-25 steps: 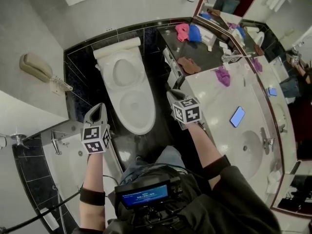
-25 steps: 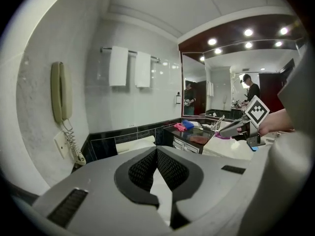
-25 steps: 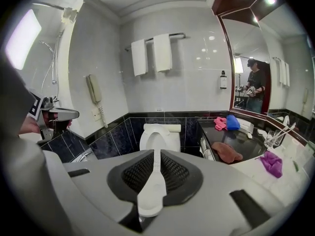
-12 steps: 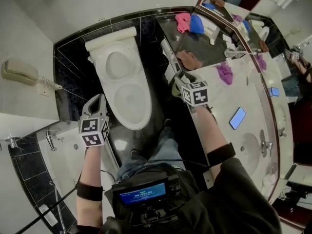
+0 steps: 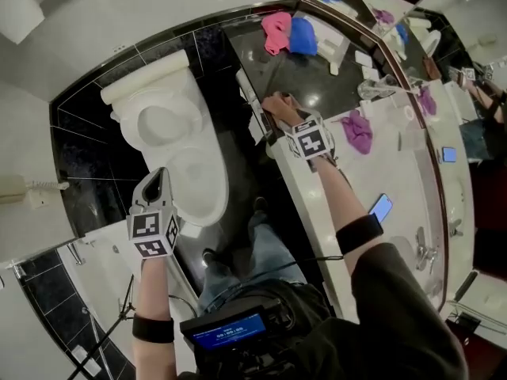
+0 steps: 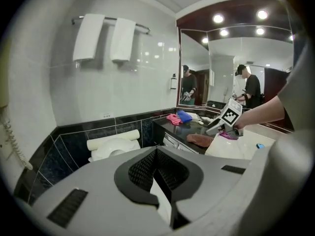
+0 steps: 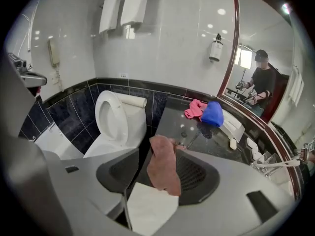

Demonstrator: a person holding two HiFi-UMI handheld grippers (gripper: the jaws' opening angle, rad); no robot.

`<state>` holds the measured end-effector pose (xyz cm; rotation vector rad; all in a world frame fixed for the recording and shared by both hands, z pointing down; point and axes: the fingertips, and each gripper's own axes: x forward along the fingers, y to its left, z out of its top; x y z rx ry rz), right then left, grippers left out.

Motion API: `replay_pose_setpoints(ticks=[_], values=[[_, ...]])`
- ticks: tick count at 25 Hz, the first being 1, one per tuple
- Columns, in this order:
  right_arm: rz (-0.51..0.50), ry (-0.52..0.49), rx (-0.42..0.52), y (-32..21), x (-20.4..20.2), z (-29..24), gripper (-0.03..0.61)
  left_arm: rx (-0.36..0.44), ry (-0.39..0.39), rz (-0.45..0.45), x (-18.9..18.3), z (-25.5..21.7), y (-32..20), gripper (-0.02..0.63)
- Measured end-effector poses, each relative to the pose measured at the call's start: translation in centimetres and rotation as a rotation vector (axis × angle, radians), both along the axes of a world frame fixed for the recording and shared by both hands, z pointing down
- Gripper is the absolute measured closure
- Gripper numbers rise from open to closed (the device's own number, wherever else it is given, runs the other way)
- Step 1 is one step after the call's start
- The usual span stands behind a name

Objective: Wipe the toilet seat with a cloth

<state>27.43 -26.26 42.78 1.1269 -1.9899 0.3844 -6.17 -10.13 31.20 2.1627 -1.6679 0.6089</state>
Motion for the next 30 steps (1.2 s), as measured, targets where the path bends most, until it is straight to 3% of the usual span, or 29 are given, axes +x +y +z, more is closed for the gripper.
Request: replay_pose_setpoints(ticks=[11, 15, 20, 30], values=[[-0.058, 0.010, -0.200, -4.5, 1.0, 9.6, 0.324, -0.065, 0.004, -0.028, 2.9, 4.3, -3.9, 0.614], [-0.017, -0.018, -0.259, -4.2, 1.6, 11.7, 0.425, -0.074, -0.006, -0.037, 2.7, 4.5, -3.7, 0.614], [0.007, -0.018, -0.243, -4.1, 1.9, 11.9, 0.474, -0.066, -0.016, -0.044, 1.8, 3.9, -3.2, 0.614], [0.007, -0.106, -0.113, -2.0, -1.1, 5.7, 0.479, -0.035, -0.005, -0.039, 0.5, 2.2, -1.4, 0.614]])
